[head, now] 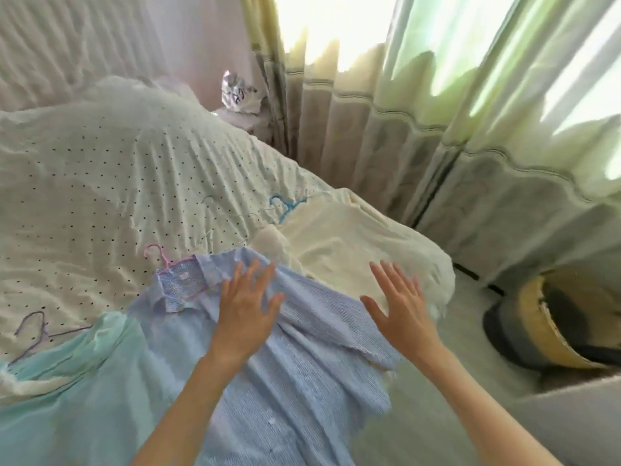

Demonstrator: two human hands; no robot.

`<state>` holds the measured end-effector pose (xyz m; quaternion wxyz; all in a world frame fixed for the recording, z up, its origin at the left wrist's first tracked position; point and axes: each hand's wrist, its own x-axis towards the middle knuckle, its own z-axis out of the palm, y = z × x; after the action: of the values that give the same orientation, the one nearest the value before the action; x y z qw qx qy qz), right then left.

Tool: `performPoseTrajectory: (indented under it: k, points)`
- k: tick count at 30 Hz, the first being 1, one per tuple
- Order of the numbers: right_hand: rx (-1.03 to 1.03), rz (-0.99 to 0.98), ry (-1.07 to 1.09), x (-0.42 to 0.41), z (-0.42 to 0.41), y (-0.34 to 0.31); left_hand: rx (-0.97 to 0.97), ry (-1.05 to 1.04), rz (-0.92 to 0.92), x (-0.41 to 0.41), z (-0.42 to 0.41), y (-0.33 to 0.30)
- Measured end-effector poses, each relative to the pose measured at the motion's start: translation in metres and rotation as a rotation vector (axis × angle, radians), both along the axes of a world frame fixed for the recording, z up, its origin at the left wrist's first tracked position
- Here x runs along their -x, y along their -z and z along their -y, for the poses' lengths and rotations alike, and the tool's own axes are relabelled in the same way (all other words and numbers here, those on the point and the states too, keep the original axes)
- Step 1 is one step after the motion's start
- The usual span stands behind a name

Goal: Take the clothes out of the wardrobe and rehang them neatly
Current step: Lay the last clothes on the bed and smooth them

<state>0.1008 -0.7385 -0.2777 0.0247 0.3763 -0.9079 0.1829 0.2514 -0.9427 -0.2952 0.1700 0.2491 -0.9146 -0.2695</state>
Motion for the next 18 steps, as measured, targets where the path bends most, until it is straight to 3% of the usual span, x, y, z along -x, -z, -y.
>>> performPoseTrajectory:
  k: [6, 12, 18]
  points:
    - [0.024, -0.101, 0.255, 0.051, -0.156, -0.036, 0.144, 0.311, -0.027, 0.116, -0.126, -0.028]
    - [-0.004, -0.163, 0.53, 0.101, -0.325, -0.061, 0.181, 0.604, -0.174, 0.225, -0.289, -0.049]
    - [-0.008, -0.182, 0.824, 0.109, -0.454, -0.077, 0.214, 0.904, -0.161, 0.301, -0.435, -0.08]
